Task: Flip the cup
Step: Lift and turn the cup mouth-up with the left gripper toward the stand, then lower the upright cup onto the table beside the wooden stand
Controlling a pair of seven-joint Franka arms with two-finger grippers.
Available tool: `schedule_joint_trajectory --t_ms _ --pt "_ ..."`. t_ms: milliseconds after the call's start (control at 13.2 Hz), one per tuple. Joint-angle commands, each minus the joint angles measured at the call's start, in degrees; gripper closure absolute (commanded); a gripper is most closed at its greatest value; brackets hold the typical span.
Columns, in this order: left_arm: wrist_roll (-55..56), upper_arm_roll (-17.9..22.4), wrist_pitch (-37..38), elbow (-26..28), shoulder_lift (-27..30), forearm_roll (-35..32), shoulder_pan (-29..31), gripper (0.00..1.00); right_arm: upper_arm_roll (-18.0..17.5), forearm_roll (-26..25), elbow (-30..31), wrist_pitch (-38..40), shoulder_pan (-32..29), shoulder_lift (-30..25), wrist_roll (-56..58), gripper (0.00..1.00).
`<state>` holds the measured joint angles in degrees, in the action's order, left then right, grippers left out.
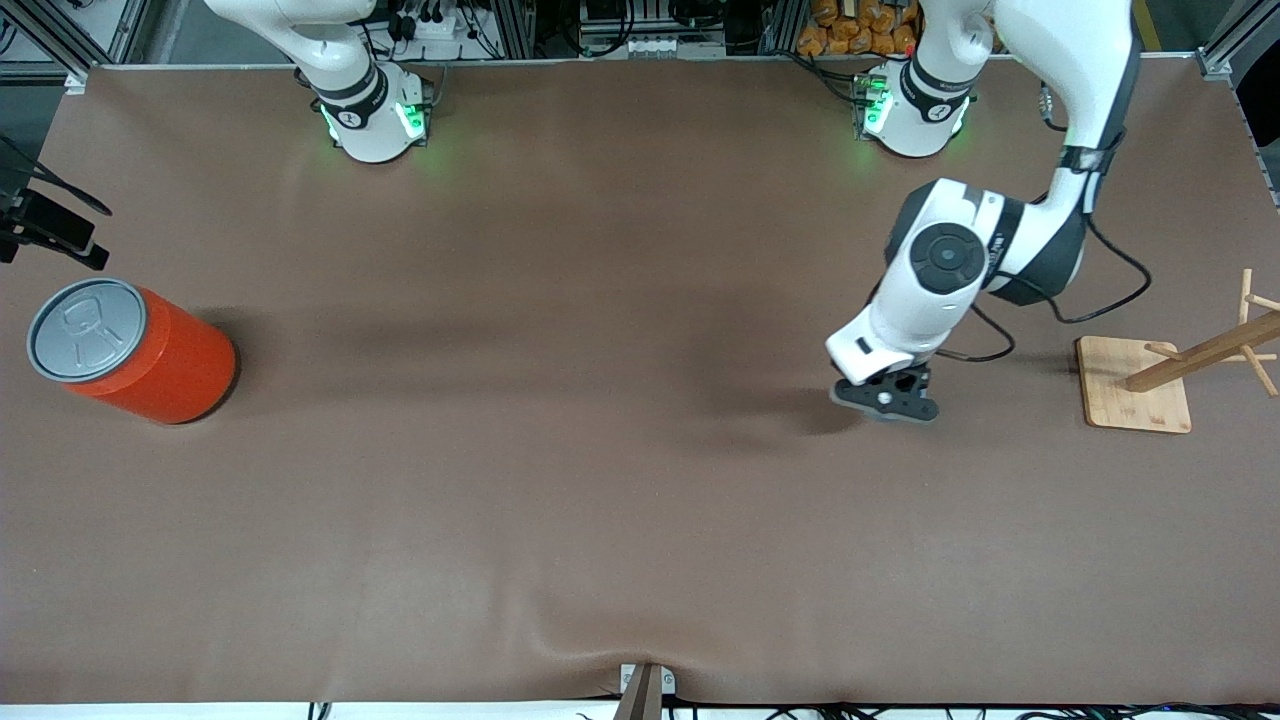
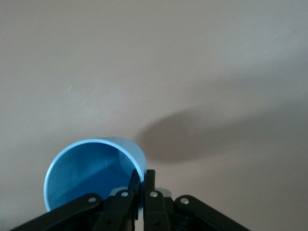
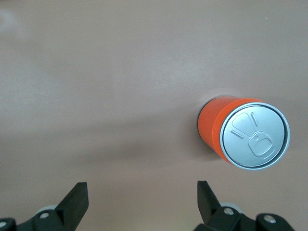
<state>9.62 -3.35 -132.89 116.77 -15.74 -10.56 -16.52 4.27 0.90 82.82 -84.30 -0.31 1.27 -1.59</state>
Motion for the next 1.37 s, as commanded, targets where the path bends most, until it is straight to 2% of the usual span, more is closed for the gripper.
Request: schedule_joint_trajectory --t_ms 0,152,380,760,1064,1216,1292 --pt "-2.39 -1.05 -2.89 4.87 3.0 -4.2 6.9 1.0 -0.23 -0.46 -1.08 0.8 -0.13 0.31 -0.78 0.0" --pt "-6.81 -1.31 -5.96 7.4 2.82 -3.77 10.44 1.0 -0.23 -0.46 -1.08 0.71 -0.21 0.31 -0.78 0.0" --pt "-6.81 -1.4 -6.59 7.68 2.39 -3.51 10.45 1.0 -0.23 -0.46 -1.08 0.71 -0.3 0.31 -0.78 0.0" --pt "-7.16 -1.75 -7.12 7.6 1.08 0.97 10.45 1.0 -0.23 -0.38 -0.99 0.8 -0.39 0.31 -0.78 0.0" --pt "-7.07 -1.75 -8.79 7.6 0.1 1.15 10.54 1.0 -0.23 -0.38 -0.99 0.89 -0.39 0.31 -0.69 0.0" --pt "-6.99 -1.75 -8.71 7.42 0.27 1.15 10.45 0.53 -0.23 -0.38 -0.99 1.06 -0.39 0.31 -0.78 0.0" --pt "-7.33 -1.75 -8.71 7.33 0.27 1.15 10.45 0.12 -0.23 -0.38 -0.99 1.06 -0.39 0.31 -0.78 0.0"
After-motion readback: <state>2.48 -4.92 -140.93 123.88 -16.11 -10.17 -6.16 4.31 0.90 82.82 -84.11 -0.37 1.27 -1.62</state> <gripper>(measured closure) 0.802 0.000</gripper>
